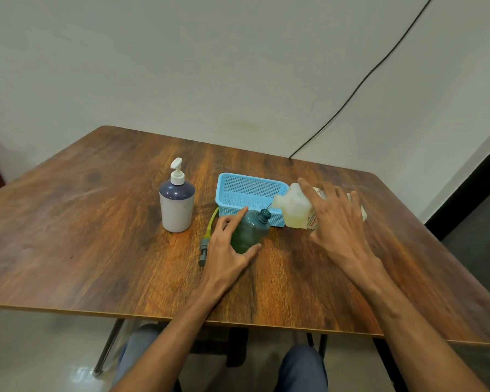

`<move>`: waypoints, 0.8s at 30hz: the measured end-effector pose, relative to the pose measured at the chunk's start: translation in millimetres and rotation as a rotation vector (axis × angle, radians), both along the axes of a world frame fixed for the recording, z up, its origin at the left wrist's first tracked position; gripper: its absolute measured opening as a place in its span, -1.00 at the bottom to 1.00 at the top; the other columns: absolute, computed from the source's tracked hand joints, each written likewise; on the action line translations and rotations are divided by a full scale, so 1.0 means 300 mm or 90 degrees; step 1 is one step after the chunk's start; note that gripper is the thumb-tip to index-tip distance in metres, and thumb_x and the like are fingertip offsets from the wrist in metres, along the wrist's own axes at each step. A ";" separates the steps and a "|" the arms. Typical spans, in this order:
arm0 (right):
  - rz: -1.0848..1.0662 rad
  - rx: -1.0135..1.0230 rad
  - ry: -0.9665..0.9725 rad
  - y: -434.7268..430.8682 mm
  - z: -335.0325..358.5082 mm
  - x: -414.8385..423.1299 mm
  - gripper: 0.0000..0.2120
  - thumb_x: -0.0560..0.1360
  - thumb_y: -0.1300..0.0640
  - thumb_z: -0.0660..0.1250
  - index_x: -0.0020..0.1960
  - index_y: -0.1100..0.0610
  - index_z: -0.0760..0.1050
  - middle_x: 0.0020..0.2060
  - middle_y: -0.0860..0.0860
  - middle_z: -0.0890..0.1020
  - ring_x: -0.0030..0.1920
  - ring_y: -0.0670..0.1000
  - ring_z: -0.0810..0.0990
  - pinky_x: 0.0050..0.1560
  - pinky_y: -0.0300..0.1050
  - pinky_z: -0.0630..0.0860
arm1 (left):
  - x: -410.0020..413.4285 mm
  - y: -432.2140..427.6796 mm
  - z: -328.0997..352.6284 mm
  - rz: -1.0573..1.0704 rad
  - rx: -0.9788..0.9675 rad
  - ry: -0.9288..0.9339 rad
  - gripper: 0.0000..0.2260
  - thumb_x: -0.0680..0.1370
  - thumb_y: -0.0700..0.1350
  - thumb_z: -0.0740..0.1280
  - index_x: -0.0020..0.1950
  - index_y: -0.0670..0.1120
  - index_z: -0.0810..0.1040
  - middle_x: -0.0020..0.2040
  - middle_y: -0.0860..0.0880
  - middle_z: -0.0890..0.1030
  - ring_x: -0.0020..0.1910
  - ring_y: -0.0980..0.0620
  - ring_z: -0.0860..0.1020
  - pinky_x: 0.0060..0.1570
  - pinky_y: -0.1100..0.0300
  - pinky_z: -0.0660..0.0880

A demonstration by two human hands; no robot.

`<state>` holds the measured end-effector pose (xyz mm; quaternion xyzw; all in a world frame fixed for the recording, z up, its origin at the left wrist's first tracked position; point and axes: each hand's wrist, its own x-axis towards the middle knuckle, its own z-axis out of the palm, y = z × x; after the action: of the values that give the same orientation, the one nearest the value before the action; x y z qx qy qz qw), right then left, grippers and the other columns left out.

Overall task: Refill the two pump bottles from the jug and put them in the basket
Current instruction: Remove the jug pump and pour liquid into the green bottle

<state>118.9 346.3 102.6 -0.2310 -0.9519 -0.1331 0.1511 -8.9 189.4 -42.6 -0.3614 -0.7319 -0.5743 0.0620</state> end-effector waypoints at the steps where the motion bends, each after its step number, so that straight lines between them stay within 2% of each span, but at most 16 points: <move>1: 0.000 -0.003 0.000 -0.001 0.001 0.000 0.05 0.34 0.11 0.58 0.64 -0.08 0.02 0.47 0.15 0.34 0.44 0.22 0.32 0.47 0.35 0.19 | 0.000 0.000 0.000 0.000 -0.001 0.000 -0.24 0.44 -0.02 0.59 0.59 0.06 0.35 0.28 0.04 0.44 0.25 0.17 0.42 0.21 0.59 0.31; 24: 0.009 -0.007 0.004 0.002 0.006 0.001 0.05 0.34 0.14 0.57 0.64 -0.08 0.02 0.47 0.15 0.33 0.46 0.20 0.30 0.48 0.35 0.17 | 0.002 -0.001 0.005 0.001 0.004 -0.003 -0.24 0.44 -0.03 0.60 0.58 0.07 0.36 0.26 0.02 0.46 0.24 0.18 0.42 0.19 0.59 0.31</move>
<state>119.1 346.9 104.4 -0.2257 -0.9538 -0.1259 0.1535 -8.3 189.1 -41.3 -0.3595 -0.7305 -0.5774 0.0616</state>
